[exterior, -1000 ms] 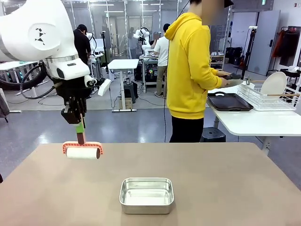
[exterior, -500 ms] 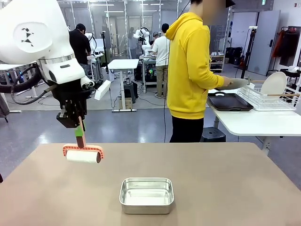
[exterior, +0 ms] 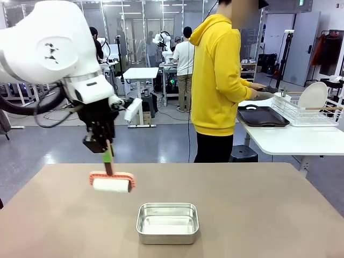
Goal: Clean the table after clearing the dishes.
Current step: Place the Lint Roller back on top of the Airtight Container.
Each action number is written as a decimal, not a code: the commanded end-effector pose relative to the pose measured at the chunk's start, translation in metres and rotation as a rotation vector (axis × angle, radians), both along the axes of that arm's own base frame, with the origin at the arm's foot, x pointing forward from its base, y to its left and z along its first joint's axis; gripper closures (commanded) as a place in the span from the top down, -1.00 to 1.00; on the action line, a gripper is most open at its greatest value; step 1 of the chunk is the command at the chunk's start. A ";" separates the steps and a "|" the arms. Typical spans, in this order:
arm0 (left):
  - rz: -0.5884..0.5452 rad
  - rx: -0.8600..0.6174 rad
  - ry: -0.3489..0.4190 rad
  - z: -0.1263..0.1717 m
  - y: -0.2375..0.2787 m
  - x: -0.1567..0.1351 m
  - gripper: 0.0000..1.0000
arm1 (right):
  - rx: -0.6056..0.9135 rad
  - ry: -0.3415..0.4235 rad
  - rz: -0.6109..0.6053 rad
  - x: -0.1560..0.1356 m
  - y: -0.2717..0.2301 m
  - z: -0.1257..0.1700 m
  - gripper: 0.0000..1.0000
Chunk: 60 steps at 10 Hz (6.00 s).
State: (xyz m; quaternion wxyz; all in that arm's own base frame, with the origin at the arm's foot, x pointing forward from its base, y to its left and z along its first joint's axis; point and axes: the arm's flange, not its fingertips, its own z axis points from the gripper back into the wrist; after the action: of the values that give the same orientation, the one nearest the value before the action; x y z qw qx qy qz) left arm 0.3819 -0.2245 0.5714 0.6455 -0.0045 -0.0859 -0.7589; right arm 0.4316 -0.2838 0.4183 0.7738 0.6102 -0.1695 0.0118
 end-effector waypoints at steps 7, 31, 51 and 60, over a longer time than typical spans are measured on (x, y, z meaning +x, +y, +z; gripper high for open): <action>0.031 0.028 0.004 -0.044 -0.128 0.020 -0.58 | 0.005 0.003 -0.009 -0.004 0.006 0.003 0.90; -0.009 0.009 0.173 -0.167 -0.146 0.100 -0.58 | 0.005 0.003 -0.009 -0.004 0.006 0.003 0.90; 0.365 -0.181 0.218 -0.062 -0.035 0.069 1.00 | 0.005 0.003 -0.009 -0.004 0.006 0.003 0.90; 0.514 -0.610 0.455 -0.072 0.152 0.017 1.00 | 0.005 0.003 -0.009 -0.004 0.006 0.003 0.90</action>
State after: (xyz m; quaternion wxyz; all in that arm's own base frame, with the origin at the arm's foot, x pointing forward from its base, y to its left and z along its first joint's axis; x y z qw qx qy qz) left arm 0.3969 -0.0570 0.4898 0.7851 -0.3517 -0.1572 -0.4849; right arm 0.4312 -0.2840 0.4188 0.7739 0.6099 -0.1701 0.0118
